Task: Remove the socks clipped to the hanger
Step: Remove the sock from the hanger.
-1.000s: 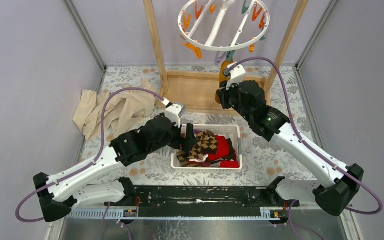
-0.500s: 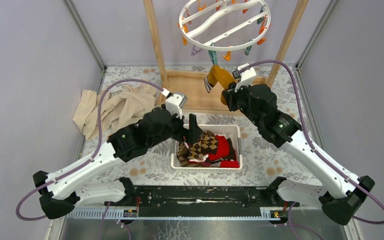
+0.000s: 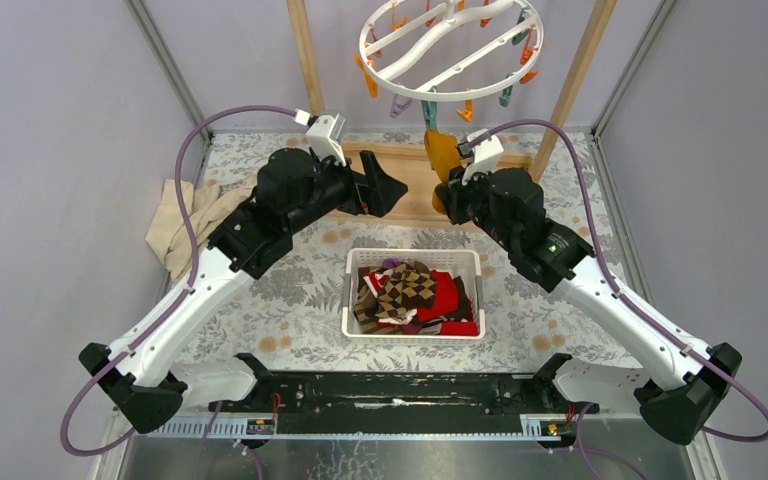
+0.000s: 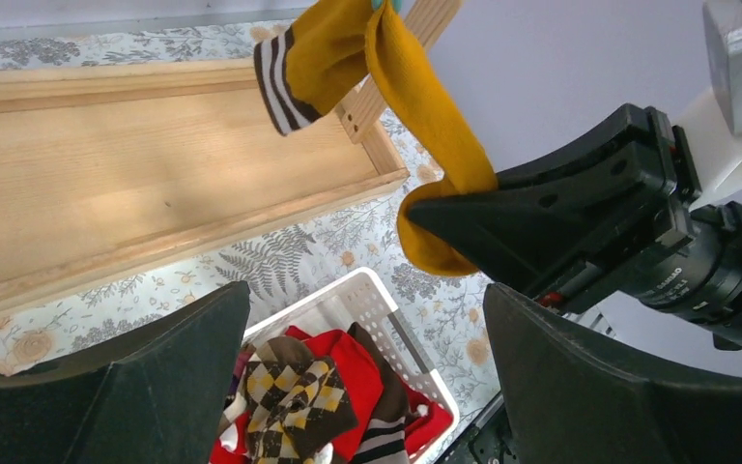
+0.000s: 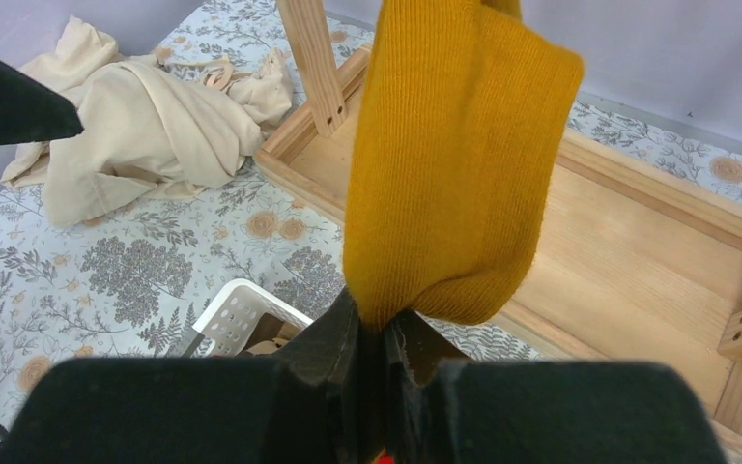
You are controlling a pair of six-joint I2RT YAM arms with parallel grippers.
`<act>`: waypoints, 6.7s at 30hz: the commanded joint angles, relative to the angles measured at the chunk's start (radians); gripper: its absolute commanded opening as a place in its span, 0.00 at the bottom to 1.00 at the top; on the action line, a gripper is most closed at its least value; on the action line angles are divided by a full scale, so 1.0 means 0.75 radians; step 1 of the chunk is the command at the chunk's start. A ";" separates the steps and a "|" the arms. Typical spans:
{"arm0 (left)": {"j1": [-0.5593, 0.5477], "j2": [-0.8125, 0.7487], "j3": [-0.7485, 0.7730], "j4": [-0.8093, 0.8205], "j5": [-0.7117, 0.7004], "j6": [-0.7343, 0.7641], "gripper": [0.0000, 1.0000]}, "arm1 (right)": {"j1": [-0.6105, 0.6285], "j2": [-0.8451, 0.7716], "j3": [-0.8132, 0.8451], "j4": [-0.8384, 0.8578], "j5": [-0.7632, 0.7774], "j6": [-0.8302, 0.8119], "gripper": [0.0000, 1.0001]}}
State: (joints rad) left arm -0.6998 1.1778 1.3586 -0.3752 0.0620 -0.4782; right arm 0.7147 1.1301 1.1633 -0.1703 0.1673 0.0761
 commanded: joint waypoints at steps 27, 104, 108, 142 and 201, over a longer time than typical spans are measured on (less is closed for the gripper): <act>0.090 0.297 0.227 0.489 0.255 -0.035 0.94 | 0.008 0.017 0.011 0.093 -0.063 0.054 0.00; 0.127 0.180 0.104 0.196 0.294 -0.006 0.99 | 0.008 -0.003 -0.002 0.094 -0.059 0.051 0.00; 0.128 0.153 0.062 0.214 0.296 -0.028 0.99 | 0.009 -0.004 0.001 0.094 -0.062 0.050 0.00; 0.289 -0.005 -0.255 0.437 0.606 -0.250 0.98 | 0.008 0.023 0.022 0.092 -0.071 0.046 0.00; 0.278 0.482 0.295 0.576 0.428 -0.120 0.75 | -0.003 0.040 0.028 0.094 -0.076 0.066 0.00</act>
State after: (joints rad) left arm -0.4900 1.5253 1.5341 0.0452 0.4267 -0.6098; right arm 0.7143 1.1568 1.1561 -0.1448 0.1272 0.1181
